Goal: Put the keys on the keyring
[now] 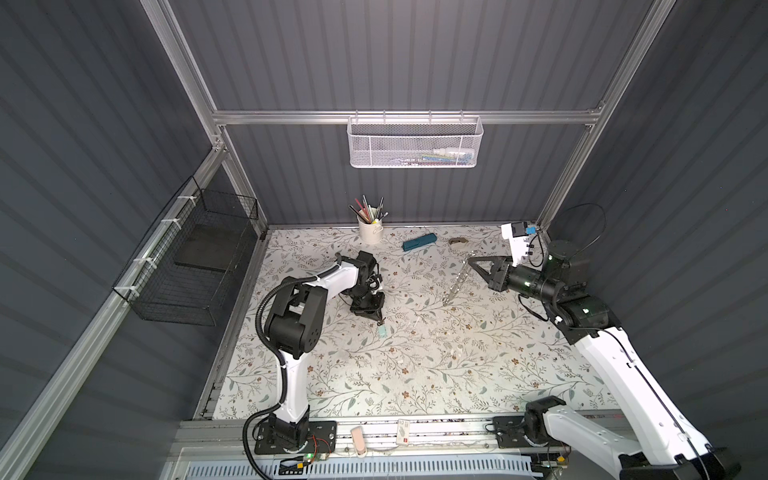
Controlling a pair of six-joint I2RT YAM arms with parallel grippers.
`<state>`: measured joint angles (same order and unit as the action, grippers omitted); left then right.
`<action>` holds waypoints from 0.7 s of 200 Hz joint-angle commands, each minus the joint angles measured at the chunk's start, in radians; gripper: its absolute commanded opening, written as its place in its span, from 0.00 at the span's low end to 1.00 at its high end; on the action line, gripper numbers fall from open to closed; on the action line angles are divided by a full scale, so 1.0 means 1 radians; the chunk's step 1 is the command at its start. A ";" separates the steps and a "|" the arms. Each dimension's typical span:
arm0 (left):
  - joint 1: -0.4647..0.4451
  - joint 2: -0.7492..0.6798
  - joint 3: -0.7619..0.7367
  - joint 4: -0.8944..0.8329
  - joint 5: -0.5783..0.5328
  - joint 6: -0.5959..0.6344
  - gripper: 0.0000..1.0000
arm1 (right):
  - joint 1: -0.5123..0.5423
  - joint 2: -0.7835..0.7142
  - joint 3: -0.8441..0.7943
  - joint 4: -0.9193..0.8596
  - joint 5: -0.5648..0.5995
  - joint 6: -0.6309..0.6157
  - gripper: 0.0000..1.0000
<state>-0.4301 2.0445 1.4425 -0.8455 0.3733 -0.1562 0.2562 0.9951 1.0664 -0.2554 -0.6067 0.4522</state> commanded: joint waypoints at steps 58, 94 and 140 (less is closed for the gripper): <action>0.004 0.002 -0.004 -0.053 -0.025 0.025 0.17 | 0.003 -0.009 -0.009 0.025 -0.010 0.002 0.04; 0.001 0.009 -0.004 -0.054 0.005 0.023 0.17 | 0.003 -0.013 -0.014 0.029 -0.010 0.006 0.04; -0.010 0.002 -0.014 -0.049 0.018 0.021 0.15 | 0.003 -0.021 -0.022 0.031 -0.007 0.012 0.04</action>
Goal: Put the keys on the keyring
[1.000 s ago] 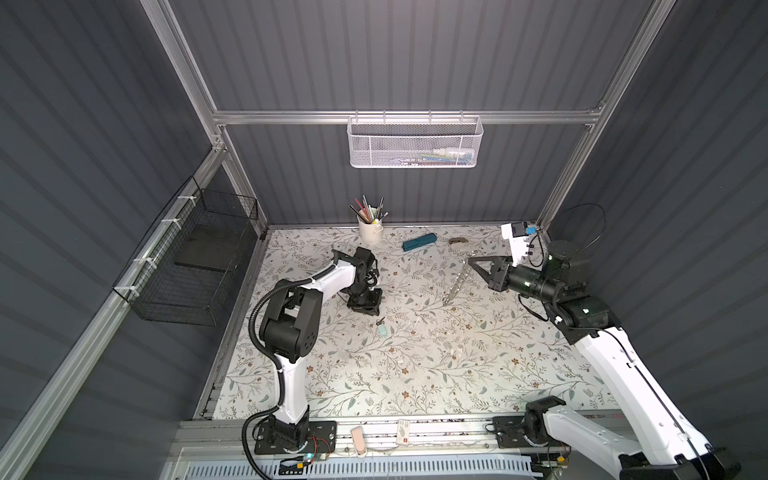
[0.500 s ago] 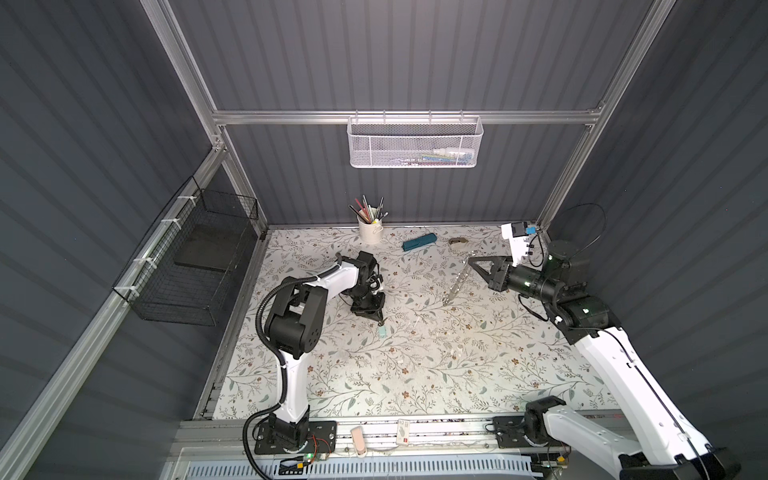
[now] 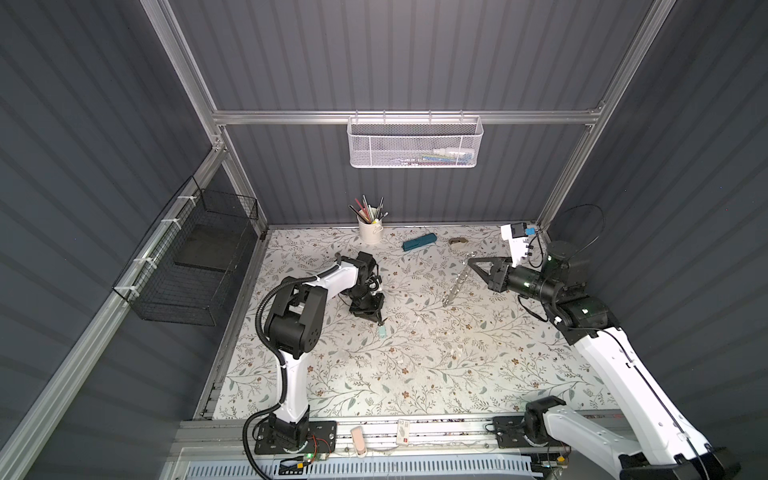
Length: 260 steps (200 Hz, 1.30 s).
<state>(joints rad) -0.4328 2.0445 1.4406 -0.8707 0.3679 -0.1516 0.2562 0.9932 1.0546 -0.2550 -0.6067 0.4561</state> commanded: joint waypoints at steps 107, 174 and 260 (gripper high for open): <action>-0.024 -0.069 0.015 -0.001 0.036 -0.046 0.00 | 0.005 -0.028 -0.016 0.034 -0.002 0.018 0.04; -0.027 -0.222 0.139 -0.008 0.006 -0.106 0.00 | 0.005 -0.013 0.004 0.035 -0.004 0.009 0.04; -0.067 -0.297 -0.019 0.036 -0.191 -0.141 0.00 | 0.006 0.000 -0.001 0.045 -0.010 0.019 0.04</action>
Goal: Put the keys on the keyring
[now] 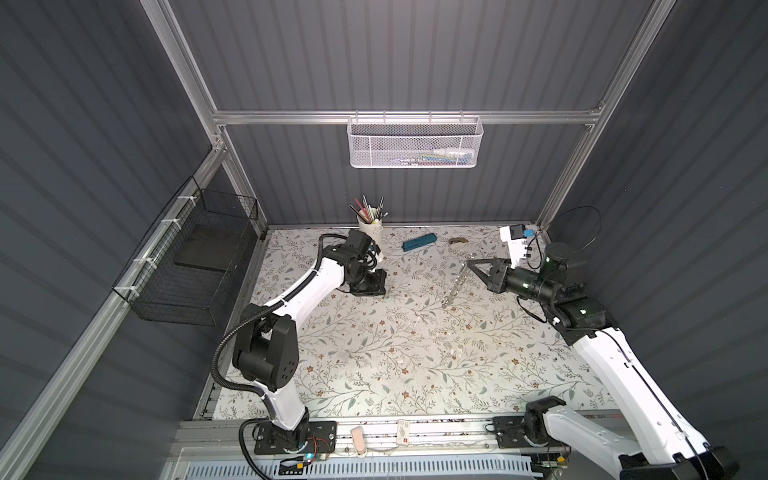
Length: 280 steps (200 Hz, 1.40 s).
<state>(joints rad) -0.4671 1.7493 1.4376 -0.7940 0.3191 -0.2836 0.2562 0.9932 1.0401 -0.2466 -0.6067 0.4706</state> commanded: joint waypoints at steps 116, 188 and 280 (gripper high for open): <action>-0.173 0.063 0.012 -0.095 -0.327 0.064 0.00 | 0.012 0.000 0.008 0.036 -0.001 0.005 0.04; -0.094 0.074 -0.085 -0.166 -0.347 0.049 0.17 | 0.014 -0.003 0.000 0.042 -0.001 0.007 0.04; -0.069 -0.049 -0.238 -0.047 -0.273 -0.572 0.19 | 0.014 -0.013 -0.031 0.071 0.001 0.023 0.04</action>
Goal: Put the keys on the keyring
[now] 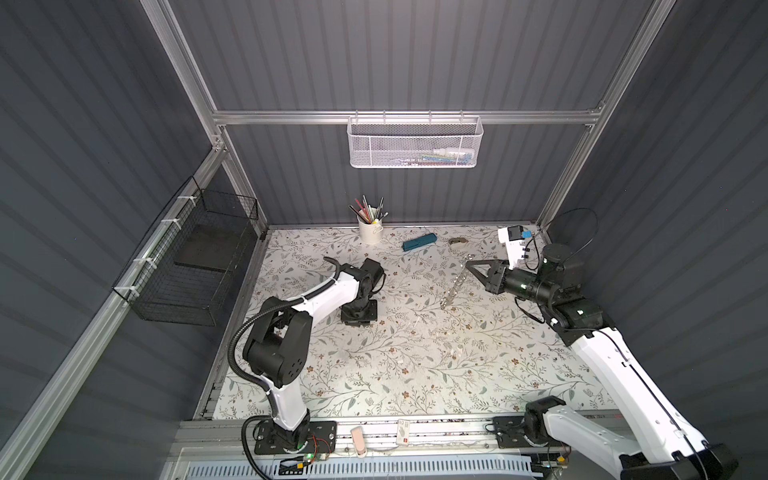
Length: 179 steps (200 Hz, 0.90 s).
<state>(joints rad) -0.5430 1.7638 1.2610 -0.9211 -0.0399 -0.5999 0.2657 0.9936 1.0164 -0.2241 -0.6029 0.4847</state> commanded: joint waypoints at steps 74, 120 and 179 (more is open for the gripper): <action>0.049 -0.064 -0.175 0.253 0.099 -0.365 0.18 | 0.004 -0.008 0.010 0.035 -0.010 0.000 0.04; 0.058 -0.042 -0.183 0.300 0.081 -0.362 0.18 | 0.004 -0.007 0.021 0.022 -0.010 -0.003 0.04; 0.059 -0.038 -0.207 0.284 0.079 -0.370 0.19 | 0.004 -0.012 0.013 0.024 -0.007 0.000 0.04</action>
<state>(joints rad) -0.4892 1.7149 1.0706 -0.6193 0.0517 -0.9520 0.2657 0.9936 1.0134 -0.2214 -0.6033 0.4892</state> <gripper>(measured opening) 0.189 0.041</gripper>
